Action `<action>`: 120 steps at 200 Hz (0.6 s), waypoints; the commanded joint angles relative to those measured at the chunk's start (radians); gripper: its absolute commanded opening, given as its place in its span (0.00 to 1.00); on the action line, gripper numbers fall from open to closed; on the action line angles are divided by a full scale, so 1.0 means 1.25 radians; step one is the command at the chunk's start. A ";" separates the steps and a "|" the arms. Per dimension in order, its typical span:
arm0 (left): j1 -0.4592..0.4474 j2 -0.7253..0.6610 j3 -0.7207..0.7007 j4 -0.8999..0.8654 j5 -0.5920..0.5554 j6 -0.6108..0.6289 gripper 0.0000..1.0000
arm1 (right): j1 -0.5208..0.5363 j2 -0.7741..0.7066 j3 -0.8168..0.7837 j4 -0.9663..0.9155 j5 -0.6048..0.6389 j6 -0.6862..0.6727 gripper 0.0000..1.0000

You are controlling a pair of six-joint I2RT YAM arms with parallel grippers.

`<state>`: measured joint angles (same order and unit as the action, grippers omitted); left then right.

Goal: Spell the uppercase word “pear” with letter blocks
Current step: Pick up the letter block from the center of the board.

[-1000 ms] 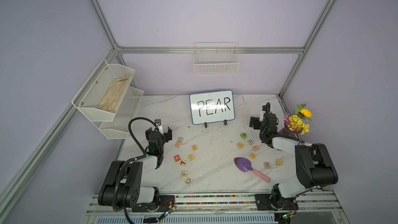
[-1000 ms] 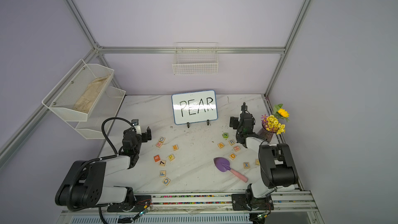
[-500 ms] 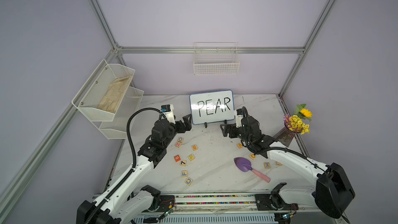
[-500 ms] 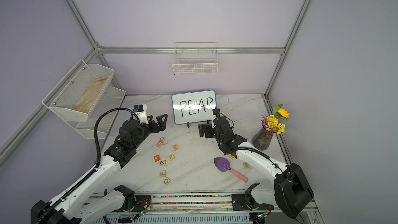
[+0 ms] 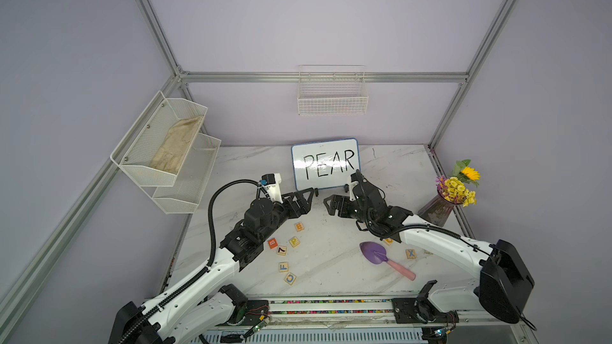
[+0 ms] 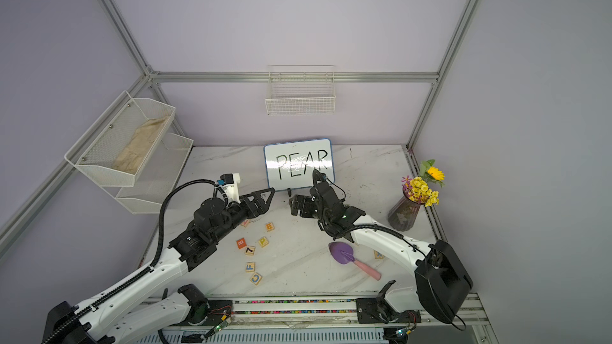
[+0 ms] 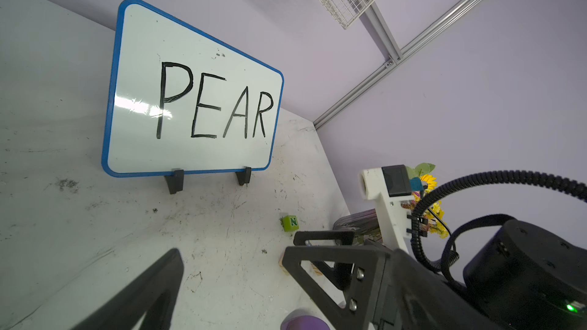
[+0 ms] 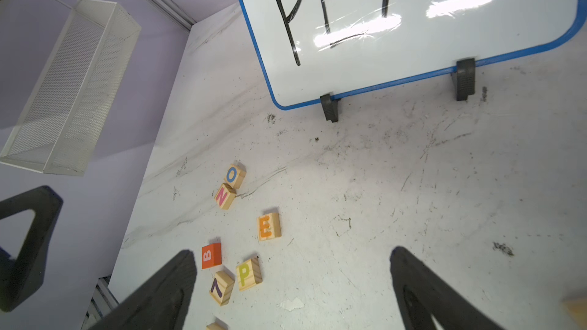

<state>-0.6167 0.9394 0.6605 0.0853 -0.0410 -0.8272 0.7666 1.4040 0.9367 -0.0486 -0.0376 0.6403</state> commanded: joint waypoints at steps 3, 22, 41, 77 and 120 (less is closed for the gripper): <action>0.025 -0.029 0.034 -0.158 -0.110 0.037 1.00 | 0.003 0.088 0.059 -0.059 0.012 -0.040 0.97; 0.071 -0.040 0.123 -0.396 -0.170 0.091 1.00 | 0.012 0.143 0.091 -0.095 0.053 -0.069 0.92; 0.121 -0.060 0.169 -0.546 -0.192 0.141 1.00 | 0.054 0.179 0.106 -0.098 0.072 -0.119 0.90; 0.188 -0.101 0.149 -0.623 -0.213 0.131 1.00 | 0.193 0.268 0.194 -0.183 0.192 -0.195 0.87; 0.220 -0.173 0.080 -0.634 -0.210 0.110 1.00 | 0.293 0.322 0.223 -0.181 0.232 -0.184 0.80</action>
<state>-0.3607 0.7712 0.7834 -0.6685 -0.2840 -0.6918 1.0996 1.7779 1.1889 -0.2176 0.1642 0.4267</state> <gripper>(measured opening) 0.997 0.807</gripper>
